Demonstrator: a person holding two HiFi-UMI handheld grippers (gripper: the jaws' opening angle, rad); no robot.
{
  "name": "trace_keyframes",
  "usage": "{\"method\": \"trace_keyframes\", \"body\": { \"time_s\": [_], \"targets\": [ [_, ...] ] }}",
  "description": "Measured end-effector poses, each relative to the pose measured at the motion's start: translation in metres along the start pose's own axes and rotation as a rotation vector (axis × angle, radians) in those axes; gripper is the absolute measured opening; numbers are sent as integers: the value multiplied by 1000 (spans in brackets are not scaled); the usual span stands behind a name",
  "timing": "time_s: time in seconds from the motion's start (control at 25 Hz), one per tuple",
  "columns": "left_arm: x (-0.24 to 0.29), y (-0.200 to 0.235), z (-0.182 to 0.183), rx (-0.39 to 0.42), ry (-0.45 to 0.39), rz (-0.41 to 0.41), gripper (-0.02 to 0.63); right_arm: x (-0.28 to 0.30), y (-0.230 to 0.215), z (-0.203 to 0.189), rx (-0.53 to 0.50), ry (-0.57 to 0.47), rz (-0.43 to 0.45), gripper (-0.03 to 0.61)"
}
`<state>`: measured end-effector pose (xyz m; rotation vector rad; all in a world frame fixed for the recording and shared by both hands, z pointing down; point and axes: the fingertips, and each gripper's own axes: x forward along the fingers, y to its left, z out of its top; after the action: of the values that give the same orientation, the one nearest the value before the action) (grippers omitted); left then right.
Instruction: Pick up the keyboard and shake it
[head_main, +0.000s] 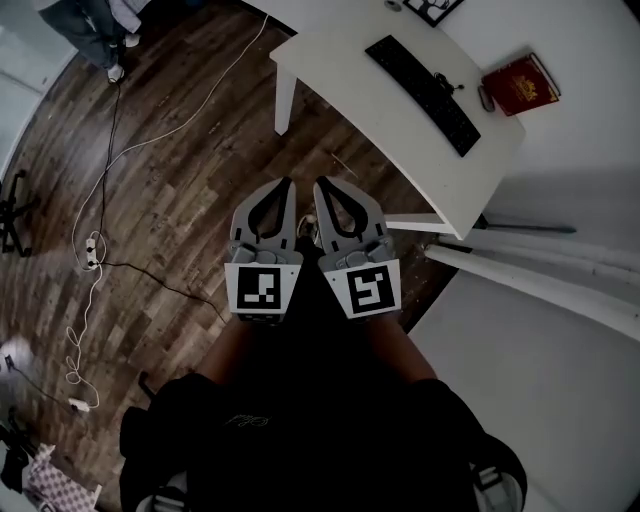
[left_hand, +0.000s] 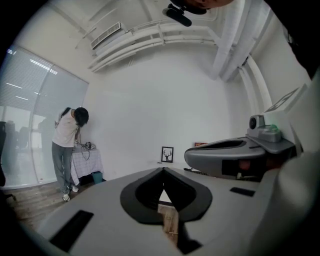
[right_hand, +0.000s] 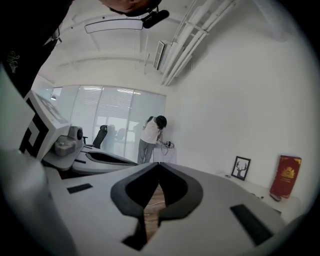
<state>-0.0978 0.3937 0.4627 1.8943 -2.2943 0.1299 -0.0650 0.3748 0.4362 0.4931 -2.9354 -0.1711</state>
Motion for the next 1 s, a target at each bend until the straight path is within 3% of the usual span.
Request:
{"method": "trace_keyframes", "body": {
  "time_s": [0.16, 0.32, 0.48, 0.76, 1.0],
  "targets": [
    [31, 8, 5, 41, 32, -31, 2, 30, -24, 1, 24, -21, -3, 21],
    [71, 35, 22, 139, 56, -52, 2, 79, -49, 19, 68, -86, -11, 21],
    [113, 41, 46, 161, 66, -86, 2, 104, -87, 32, 61, -84, -10, 21],
    [194, 1, 37, 181, 171, -201, 2, 112, -177, 1, 137, -44, -76, 21],
    [240, -28, 24, 275, 234, -278, 2, 107, -231, -27, 162, 8, -130, 21]
  ]
}}
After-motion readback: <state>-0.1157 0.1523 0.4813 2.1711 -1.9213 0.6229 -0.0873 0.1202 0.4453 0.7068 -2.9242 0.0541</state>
